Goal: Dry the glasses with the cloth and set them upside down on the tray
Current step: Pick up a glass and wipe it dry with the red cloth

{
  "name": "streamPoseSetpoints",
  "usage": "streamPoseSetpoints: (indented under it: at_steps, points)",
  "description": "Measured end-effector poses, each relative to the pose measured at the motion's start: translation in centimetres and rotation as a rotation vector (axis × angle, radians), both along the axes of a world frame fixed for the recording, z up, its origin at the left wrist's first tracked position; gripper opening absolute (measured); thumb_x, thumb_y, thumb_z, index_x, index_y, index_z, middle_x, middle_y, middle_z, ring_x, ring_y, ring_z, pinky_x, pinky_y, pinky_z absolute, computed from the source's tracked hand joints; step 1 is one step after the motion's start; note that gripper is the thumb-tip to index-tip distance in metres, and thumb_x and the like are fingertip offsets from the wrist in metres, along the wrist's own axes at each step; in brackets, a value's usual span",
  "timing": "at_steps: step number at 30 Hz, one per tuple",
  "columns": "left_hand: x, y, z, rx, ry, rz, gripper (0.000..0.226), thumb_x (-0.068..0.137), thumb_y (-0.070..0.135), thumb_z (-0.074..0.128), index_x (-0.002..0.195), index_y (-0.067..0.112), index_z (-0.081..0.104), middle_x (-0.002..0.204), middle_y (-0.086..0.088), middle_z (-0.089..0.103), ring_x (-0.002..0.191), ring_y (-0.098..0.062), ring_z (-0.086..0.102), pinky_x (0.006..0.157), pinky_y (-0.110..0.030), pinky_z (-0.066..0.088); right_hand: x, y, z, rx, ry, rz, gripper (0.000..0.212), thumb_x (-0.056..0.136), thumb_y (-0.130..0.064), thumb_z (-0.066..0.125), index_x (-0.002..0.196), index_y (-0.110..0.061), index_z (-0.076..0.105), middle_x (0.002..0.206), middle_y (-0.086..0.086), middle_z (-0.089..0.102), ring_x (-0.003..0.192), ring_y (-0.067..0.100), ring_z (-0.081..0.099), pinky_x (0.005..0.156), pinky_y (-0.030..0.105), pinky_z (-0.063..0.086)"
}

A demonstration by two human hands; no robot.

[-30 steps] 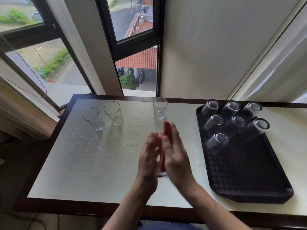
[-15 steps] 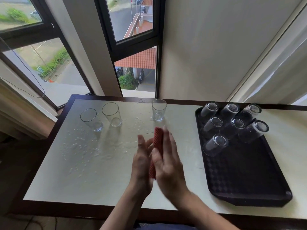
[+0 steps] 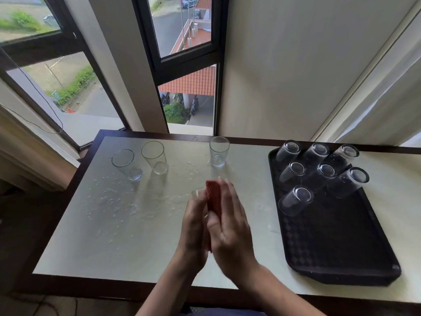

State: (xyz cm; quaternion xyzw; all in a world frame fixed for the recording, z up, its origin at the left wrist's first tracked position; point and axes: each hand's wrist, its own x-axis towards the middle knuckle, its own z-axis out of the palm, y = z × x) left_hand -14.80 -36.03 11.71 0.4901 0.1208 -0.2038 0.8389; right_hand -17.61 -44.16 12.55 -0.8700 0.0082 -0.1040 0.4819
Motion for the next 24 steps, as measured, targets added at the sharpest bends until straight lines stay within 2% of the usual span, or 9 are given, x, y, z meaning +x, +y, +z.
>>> streamPoseSetpoints:
  at_steps: [4,6,8,12,14,16,20,22,24]
  points:
    - [-0.5,0.1,0.3,-0.032,-0.039,-0.126,0.071,0.072,0.060,0.075,0.130,0.019,0.065,0.135,-0.009,0.066,0.125,-0.020,0.063,0.096,-0.036,0.055,1.6,-1.1,0.7,0.187,0.040,0.028,0.058,0.087,-0.046,0.038,0.144,-0.036,0.039,0.143,-0.002,0.052,0.126,0.005,0.051,0.103,0.019,0.042]
    - [-0.3,-0.1,0.5,0.052,-0.084,-0.108,0.085,0.071,0.073,0.072,0.137,0.020,0.060,0.137,-0.009,0.065,0.130,-0.023,0.060,0.107,-0.045,0.047,3.0,-1.8,1.1,0.358,0.106,0.007,0.053,0.086,-0.056,0.039,0.136,-0.040,0.047,0.125,-0.004,0.064,0.110,0.008,0.063,0.097,0.030,0.051]
    - [0.0,-0.3,1.0,0.104,-0.136,-0.056,0.086,0.074,0.076,0.066,0.135,0.016,0.061,0.132,-0.014,0.067,0.125,-0.029,0.063,0.104,-0.049,0.048,3.3,-1.8,1.2,0.454,0.153,-0.007,0.052,0.089,-0.058,0.041,0.135,-0.035,0.049,0.114,-0.003,0.068,0.103,0.012,0.068,0.094,0.042,0.055]
    - [0.4,0.1,1.0,0.060,-0.085,0.032,0.058,0.086,0.061,0.045,0.121,0.020,0.065,0.101,-0.013,0.078,0.095,-0.025,0.076,0.074,-0.034,0.060,0.5,-0.9,1.6,0.255,0.103,0.004,0.052,0.095,-0.048,0.040,0.146,-0.037,0.034,0.138,-0.003,0.057,0.120,0.008,0.058,0.099,0.023,0.049]
    - [0.2,0.4,0.6,0.037,-0.039,0.045,0.068,0.084,0.063,0.040,0.133,0.019,0.054,0.103,-0.012,0.078,0.097,-0.024,0.076,0.077,-0.034,0.056,-0.1,-0.6,1.5,0.137,0.060,0.015,0.060,0.094,-0.050,0.035,0.151,-0.034,0.027,0.152,-0.005,0.043,0.136,0.009,0.045,0.110,0.030,0.042]
    - [-0.4,0.1,0.7,0.022,-0.027,0.047,0.069,0.089,0.066,0.040,0.137,0.019,0.053,0.112,-0.011,0.077,0.105,-0.026,0.074,0.081,-0.039,0.053,0.6,-0.8,1.3,0.133,0.048,0.016,0.061,0.093,-0.051,0.032,0.151,-0.030,0.031,0.151,-0.003,0.046,0.136,0.012,0.046,0.111,0.034,0.042]
    - [-0.8,-0.4,1.5,0.089,-0.068,0.012,0.063,0.084,0.066,0.052,0.128,0.022,0.060,0.125,-0.008,0.072,0.117,-0.026,0.068,0.087,-0.051,0.057,2.9,-1.7,1.2,0.428,0.224,-0.007,0.059,0.091,-0.054,0.031,0.144,-0.030,0.041,0.133,0.004,0.061,0.120,0.020,0.061,0.102,0.040,0.051]
    - [-0.3,-0.3,1.5,0.115,-0.094,0.008,0.074,0.079,0.069,0.059,0.128,0.014,0.063,0.126,-0.012,0.070,0.121,-0.028,0.066,0.092,-0.049,0.056,2.1,-1.2,1.2,0.413,0.171,-0.005,0.057,0.093,-0.051,0.034,0.148,-0.035,0.036,0.144,-0.003,0.053,0.128,0.009,0.054,0.107,0.025,0.045]
    - [0.2,-0.1,1.5,0.104,-0.071,0.066,0.084,0.073,0.073,0.066,0.121,0.004,0.066,0.116,-0.014,0.072,0.111,-0.028,0.068,0.085,-0.038,0.057,0.1,-0.1,0.7,0.209,0.121,-0.008,0.064,0.093,-0.051,0.037,0.154,-0.034,0.024,0.157,-0.011,0.033,0.138,-0.003,0.037,0.108,0.008,0.031]
